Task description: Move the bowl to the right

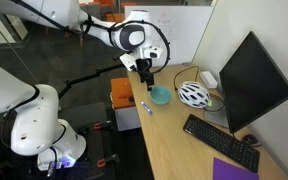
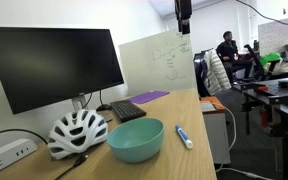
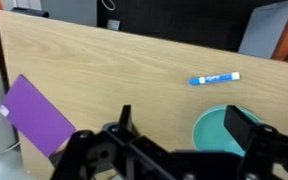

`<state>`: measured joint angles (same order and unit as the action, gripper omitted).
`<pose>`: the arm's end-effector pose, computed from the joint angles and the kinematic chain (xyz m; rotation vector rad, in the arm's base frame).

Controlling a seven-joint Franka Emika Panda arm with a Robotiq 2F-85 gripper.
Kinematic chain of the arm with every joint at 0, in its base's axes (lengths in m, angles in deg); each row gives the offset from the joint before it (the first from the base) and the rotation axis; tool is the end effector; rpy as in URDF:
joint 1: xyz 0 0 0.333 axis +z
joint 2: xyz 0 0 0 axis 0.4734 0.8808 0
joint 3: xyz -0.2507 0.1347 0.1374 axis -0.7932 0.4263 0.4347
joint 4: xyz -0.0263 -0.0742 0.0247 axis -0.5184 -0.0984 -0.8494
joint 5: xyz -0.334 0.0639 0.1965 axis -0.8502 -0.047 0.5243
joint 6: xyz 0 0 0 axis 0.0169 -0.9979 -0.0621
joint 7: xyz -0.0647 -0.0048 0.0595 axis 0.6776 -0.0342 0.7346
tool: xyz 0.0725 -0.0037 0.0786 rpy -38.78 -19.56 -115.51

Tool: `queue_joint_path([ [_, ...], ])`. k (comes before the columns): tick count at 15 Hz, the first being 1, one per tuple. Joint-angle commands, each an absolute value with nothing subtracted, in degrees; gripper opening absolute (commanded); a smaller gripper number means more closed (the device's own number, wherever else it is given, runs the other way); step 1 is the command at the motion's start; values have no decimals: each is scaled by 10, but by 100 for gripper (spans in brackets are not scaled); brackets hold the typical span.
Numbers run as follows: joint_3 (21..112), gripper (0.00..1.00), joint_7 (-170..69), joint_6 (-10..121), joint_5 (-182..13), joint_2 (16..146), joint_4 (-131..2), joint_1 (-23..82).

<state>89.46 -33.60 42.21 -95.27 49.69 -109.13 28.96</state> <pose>0.4321 0.1440 0.4084 2.8617 0.1142 0.0829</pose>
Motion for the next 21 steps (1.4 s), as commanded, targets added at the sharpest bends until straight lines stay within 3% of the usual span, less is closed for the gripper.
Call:
queue_joint_path([
  [1,873,100,-331,420,-959,499,-1090,312],
  [9,870,100,-327,467,-944,569,-1059,332],
  [14,865,100,-230,581,-1030,738,-977,375],
  [21,771,100,-126,559,-1053,999,-751,519],
])
